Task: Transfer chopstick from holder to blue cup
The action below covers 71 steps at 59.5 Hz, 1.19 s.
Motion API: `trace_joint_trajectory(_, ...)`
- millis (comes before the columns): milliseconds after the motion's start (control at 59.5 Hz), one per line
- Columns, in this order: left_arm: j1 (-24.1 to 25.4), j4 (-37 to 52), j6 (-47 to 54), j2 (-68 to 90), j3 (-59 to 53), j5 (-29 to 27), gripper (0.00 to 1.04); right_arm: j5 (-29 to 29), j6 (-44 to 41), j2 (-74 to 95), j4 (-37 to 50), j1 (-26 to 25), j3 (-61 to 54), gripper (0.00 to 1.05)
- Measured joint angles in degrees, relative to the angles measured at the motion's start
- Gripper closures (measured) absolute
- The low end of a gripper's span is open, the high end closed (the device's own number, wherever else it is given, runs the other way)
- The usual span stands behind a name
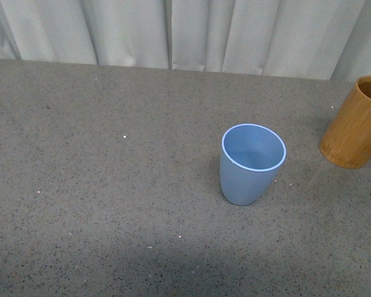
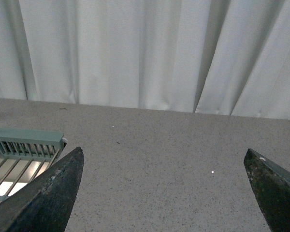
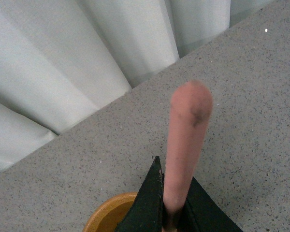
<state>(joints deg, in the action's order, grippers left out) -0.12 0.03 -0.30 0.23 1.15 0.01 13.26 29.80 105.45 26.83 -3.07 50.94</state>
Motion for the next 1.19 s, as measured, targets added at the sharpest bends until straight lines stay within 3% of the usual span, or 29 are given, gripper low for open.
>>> trace_joint_trajectory(437,0.0,0.0,0.0,0.0,0.0,0.0,0.07,-1.9,-1.3,-10.6,-0.3,-3.2,-3.5,1.02)
trace_joint_trajectory(856,0.0,0.0,0.0,0.0,0.0,0.0,0.07,-4.2,-1.3,-25.4,-6.3,-4.2,-3.6,1.02)
trace_joint_trajectory(974,0.0,0.0,0.0,0.0,0.0,0.0,0.07,-4.1,-0.8,-29.6,-7.1,-1.9,-3.8,1.02)
trace_joint_trajectory(1192,0.0,0.0,0.0,0.0,0.0,0.0,0.07,-0.7,0.6,-32.3,-4.8,9.9,-8.8,1.02)
